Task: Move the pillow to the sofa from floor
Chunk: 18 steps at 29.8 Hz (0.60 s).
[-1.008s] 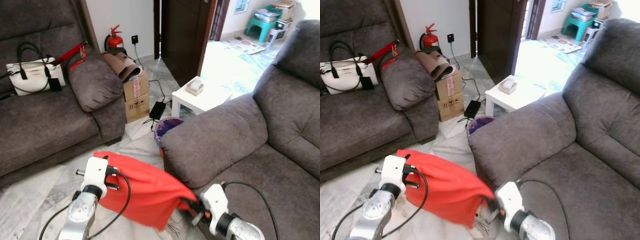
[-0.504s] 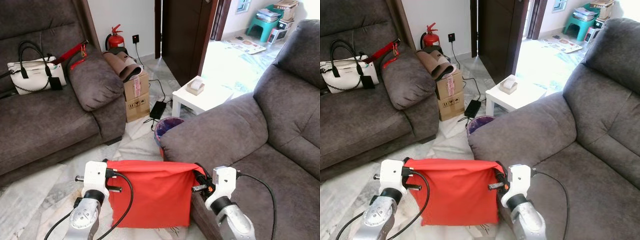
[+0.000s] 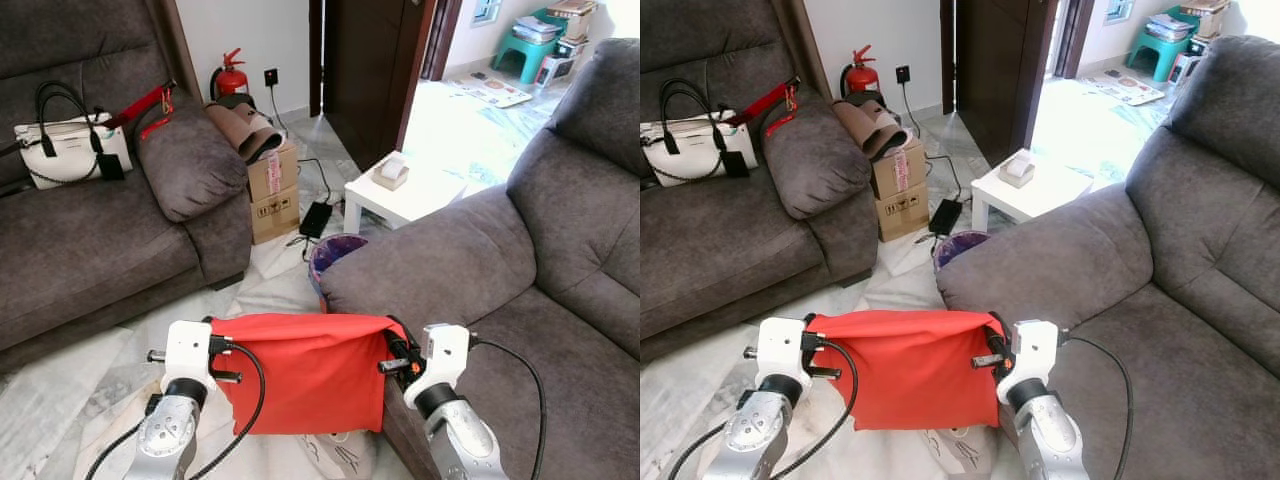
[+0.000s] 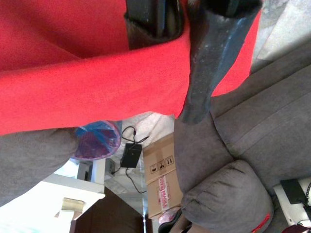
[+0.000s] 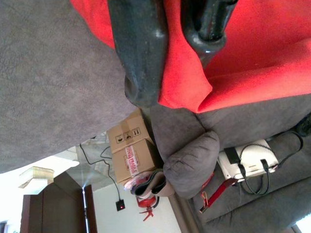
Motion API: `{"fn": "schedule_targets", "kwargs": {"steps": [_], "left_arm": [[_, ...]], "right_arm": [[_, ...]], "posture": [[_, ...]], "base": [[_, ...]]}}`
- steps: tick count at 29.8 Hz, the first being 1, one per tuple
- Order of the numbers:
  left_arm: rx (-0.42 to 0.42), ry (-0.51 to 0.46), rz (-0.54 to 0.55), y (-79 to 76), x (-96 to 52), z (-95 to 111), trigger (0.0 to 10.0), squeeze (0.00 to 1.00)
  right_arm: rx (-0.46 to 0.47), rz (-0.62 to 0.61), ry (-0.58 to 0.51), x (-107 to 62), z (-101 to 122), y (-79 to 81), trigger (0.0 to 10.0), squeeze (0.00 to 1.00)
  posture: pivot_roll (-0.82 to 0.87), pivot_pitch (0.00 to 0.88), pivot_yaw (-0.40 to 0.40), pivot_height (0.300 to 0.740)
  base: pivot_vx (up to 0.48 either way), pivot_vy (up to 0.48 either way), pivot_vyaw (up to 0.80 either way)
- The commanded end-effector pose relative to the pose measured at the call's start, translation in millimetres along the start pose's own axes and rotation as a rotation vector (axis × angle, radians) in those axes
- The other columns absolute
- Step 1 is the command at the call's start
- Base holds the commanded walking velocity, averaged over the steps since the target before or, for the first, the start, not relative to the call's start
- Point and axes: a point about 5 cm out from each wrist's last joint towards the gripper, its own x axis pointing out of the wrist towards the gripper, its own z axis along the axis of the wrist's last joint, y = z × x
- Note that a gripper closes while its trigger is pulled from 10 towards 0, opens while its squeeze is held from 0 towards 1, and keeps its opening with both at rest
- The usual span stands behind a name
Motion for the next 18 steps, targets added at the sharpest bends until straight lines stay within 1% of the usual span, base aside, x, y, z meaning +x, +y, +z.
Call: {"fn": "schedule_targets", "kwargs": {"steps": [1, 5, 18], "left_arm": [[0.021, -0.047, 0.022, 6.6, 1.9, 10.2, 10.0, 0.0], [0.02, -0.045, 0.019, 5.8, 2.3, 9.3, 10.0, 0.0], [0.02, -0.046, 0.016, 5.1, 2.4, 8.8, 10.0, 0.0]], "right_arm": [[-0.008, -0.006, -0.064, 2.9, 10.5, -0.1, 10.0, 0.0], [-0.015, -0.011, -0.059, 2.6, 9.4, -1.2, 10.0, 0.0], [-0.014, -0.011, -0.068, 2.6, 10.3, -0.7, 10.0, 0.0]], "posture": [[0.06, 0.121, 0.031, 0.74], [0.06, 0.121, 0.029, 0.74], [0.06, 0.121, 0.027, 0.74]], "base": [[0.0, 0.0, 0.0], [0.0, 0.0, 0.0], [-0.267, 0.0, 0.0]]}}
